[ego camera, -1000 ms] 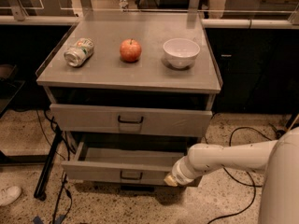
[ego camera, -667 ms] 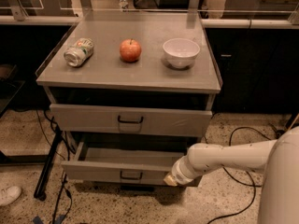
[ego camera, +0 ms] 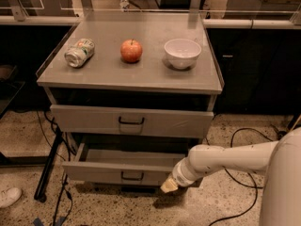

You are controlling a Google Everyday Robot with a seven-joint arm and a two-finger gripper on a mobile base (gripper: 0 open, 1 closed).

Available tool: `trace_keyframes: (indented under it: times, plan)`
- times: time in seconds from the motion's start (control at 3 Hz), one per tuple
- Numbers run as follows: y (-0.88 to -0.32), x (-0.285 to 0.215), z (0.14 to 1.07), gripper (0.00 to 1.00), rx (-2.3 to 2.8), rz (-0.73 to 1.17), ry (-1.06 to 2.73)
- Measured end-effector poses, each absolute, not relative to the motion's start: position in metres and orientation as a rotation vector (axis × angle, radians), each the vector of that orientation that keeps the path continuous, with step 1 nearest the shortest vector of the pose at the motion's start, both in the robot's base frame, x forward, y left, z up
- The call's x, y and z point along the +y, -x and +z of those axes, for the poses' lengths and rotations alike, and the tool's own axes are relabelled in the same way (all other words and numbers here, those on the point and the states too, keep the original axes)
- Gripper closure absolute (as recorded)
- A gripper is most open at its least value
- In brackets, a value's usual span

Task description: Close middle drawer

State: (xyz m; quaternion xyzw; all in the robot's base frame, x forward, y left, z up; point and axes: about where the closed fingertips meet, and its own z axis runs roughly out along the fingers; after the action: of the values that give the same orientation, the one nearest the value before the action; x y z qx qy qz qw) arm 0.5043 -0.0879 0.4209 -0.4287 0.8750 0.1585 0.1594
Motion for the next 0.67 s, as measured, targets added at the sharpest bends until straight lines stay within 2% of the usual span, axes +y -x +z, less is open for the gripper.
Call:
trace_keyframes:
  times: [0.33,0.67]
  plan:
    - [-0.5042,-0.0879,0.4209,0.00,2.501,0.453,1.225]
    - [-0.5042,-0.0879,0.4209,0.00,2.501,0.453,1.225]
